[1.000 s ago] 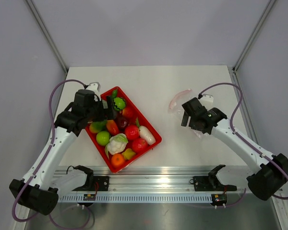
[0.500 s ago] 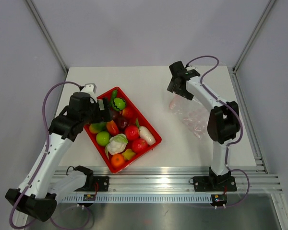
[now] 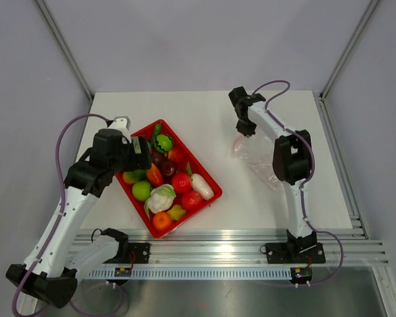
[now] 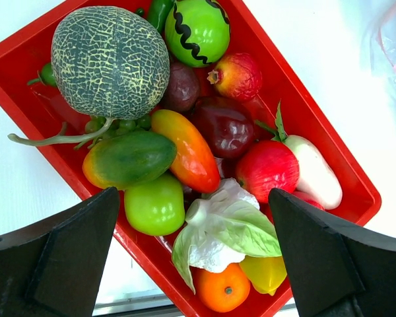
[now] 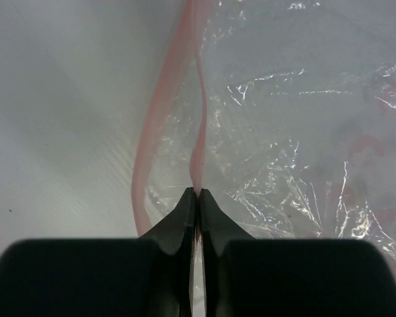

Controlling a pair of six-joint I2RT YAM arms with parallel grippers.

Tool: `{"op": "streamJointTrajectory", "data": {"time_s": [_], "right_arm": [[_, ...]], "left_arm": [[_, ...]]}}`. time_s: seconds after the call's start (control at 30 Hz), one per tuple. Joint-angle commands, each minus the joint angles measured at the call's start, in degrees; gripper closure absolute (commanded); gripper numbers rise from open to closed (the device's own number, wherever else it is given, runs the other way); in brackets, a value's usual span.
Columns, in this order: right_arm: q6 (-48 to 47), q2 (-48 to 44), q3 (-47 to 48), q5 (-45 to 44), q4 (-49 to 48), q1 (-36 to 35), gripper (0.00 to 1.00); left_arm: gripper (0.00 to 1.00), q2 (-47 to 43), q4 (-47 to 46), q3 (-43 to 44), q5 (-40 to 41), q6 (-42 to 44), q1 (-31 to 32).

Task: Place the food in the zip-top bag and seal the zipper
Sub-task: Pick up the zipper food storage bag at the center of the board.

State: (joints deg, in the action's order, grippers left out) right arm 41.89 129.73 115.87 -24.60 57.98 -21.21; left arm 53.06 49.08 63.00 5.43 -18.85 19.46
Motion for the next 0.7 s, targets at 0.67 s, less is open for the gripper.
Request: {"op": "streamJointTrajectory", "data": {"time_s": [0.67], "right_arm": [[-11.0, -46.3, -39.0, 20.6, -28.9, -5.8, 1.0]], "left_arm": [[0.18, 16.1, -12.6, 9.9, -26.9, -9.5, 6.1]]}}
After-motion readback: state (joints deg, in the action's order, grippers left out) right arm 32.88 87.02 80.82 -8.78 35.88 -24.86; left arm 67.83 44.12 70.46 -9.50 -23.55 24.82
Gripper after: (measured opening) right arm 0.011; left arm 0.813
